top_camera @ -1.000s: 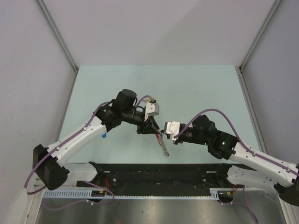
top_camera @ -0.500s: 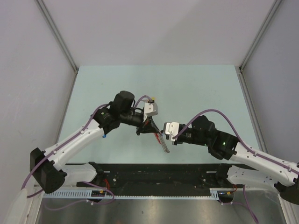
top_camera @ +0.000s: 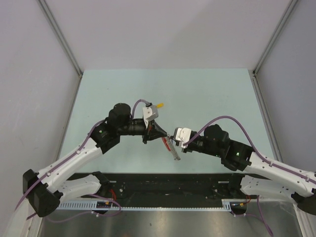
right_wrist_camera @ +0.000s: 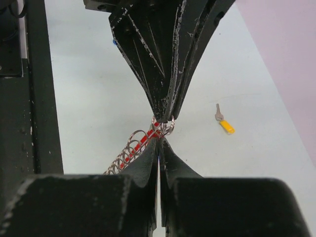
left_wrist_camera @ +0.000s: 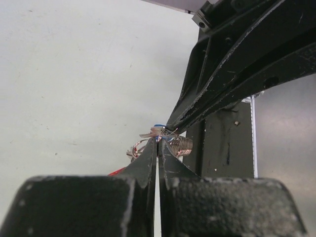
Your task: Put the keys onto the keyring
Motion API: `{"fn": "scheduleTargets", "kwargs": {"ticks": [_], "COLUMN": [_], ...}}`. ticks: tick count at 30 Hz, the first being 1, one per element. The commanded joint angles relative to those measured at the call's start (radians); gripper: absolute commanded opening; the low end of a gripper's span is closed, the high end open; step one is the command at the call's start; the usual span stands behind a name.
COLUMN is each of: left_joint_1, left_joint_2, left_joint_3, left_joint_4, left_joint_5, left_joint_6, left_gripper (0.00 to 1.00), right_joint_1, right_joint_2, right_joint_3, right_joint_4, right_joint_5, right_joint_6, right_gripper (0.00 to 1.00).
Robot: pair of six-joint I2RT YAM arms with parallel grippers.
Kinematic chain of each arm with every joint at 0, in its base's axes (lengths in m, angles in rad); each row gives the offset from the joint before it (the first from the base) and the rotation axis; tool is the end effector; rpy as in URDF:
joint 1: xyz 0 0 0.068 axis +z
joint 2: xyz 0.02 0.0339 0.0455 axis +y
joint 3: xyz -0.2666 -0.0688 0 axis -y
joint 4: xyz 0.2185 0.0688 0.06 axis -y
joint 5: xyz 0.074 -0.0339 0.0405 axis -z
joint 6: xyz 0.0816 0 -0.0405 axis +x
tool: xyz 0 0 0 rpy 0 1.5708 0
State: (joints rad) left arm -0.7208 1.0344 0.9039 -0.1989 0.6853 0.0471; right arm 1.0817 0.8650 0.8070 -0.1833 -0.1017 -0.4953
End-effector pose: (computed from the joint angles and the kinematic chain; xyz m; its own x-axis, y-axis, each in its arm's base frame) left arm 0.1447 -0.1959 0.3293 -0.1975 0.2220 -0.9548 0.9713 0.1762 -0.1600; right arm 0.0958 0.1975 0.3266 0.3406 -0.3664 -0.8659 -0.8668 0.2344 -0.4402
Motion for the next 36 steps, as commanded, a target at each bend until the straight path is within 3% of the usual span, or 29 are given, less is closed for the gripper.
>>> {"fn": "scheduleTargets", "kwargs": {"ticks": [1, 21, 30, 36], "left_joint_1": [0.009, -0.085, -0.12, -0.121], "left_joint_2": [-0.048, -0.169, -0.188, -0.246], "left_joint_3": [-0.04, -0.313, -0.433, -0.467], "left_joint_4": [0.194, 0.643, 0.886, 0.895], "left_joint_5": [-0.087, -0.349, -0.401, -0.446], "left_joint_6": [-0.114, -0.317, -0.395, -0.398], "left_gripper": [0.0, 0.0, 0.0, 0.0], "right_joint_1": [0.015, 0.015, -0.02, -0.063], "right_joint_2": [-0.038, -0.08, -0.026, -0.035], "right_joint_3": [-0.051, -0.218, -0.229, -0.229], "right_joint_4": [0.091, 0.453, 0.51, 0.458], "right_joint_5": [0.013, 0.033, -0.058, -0.066], "right_joint_6": [0.055, 0.136, 0.155, 0.158], "right_gripper": [0.0, 0.0, 0.0, 0.0]}}
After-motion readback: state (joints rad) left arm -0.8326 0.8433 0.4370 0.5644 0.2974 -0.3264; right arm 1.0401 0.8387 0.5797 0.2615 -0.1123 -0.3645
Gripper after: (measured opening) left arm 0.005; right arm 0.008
